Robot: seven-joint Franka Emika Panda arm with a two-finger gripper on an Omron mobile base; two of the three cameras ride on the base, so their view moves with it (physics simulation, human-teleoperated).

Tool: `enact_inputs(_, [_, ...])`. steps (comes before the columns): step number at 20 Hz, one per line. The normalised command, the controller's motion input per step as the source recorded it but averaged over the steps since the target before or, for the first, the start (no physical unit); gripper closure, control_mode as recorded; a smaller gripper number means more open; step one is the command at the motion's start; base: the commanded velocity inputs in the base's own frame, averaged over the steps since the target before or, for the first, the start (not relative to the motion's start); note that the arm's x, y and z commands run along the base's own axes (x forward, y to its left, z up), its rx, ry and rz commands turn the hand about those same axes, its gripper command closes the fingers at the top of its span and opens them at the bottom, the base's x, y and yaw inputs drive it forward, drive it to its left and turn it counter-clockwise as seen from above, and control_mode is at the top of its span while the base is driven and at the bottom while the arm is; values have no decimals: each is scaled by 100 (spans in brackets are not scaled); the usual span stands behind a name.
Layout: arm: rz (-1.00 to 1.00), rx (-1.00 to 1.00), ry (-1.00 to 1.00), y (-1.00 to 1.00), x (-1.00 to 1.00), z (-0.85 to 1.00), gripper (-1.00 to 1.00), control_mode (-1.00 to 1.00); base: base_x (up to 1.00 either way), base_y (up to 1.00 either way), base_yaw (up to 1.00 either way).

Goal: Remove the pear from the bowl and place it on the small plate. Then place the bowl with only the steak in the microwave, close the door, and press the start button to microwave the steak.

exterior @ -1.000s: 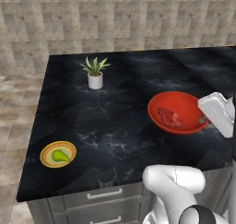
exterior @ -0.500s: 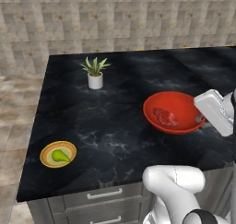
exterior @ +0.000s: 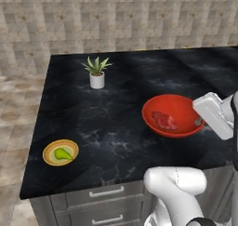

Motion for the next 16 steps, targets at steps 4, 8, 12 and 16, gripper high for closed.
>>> enact_inputs(4, [0,0,0,0,0,0,100,100,-99,57,18])
enact_inputs(8, [0,0,0,0,0,0,100,100,-78,65,32])
enact_inputs(12, [0,0,0,0,0,0,100,100,-21,74,51])
enact_inputs(16, [0,0,0,0,0,0,100,100,23,96,58])
